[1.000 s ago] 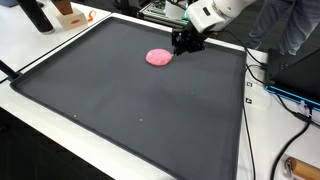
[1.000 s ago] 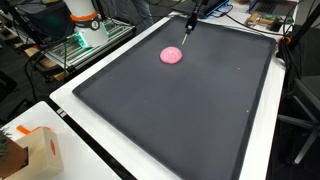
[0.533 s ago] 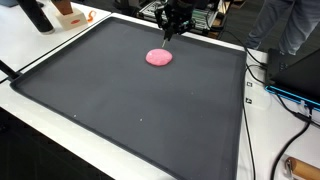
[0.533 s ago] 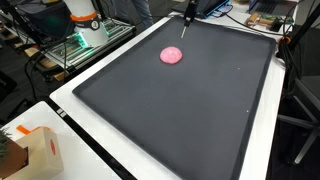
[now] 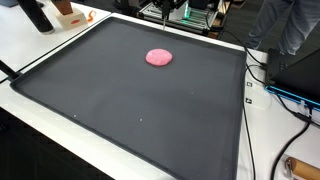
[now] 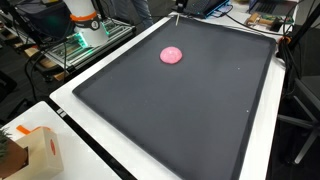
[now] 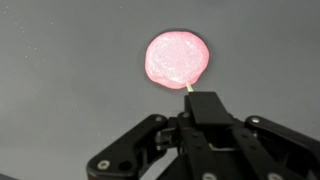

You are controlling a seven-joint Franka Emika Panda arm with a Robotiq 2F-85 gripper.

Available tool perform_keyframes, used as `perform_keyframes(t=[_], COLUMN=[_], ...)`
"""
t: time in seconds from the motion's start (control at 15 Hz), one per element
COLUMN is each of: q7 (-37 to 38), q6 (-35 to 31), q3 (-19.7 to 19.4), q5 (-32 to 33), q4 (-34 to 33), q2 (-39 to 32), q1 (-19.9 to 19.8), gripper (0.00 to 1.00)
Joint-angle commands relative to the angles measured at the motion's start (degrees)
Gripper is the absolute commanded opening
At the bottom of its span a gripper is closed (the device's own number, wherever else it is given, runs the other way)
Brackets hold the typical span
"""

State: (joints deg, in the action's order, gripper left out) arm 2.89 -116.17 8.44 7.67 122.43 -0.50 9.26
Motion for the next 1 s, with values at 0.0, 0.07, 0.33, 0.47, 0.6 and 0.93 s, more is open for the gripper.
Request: perform_keyframes(t=[0.0,0.07,0.33,0.47,0.6,0.93], q7=[-4.49,-5.24,-7.69,-6.16,-6.31,-6.31], q6=[-2.15,-2.41,-3.5,-1.72,-1.7,-1.7], q3=[-0.48,-0.59,-0.75,-0.3,-0.28,-0.28], q5=[-4.93,-5.72,-7.97,-6.28,-6.33,-6.33], q4=[5.51,6.22,8.37,5.43,5.38,5.21], q2=[6.33,7.44,11.23,8.75,9.26,8.65], q1=[-0.79,-0.78,-0.41,-0.56,-0.54,-0.55], gripper=[0.03,0.03,0.03,0.03,0.12,0.12])
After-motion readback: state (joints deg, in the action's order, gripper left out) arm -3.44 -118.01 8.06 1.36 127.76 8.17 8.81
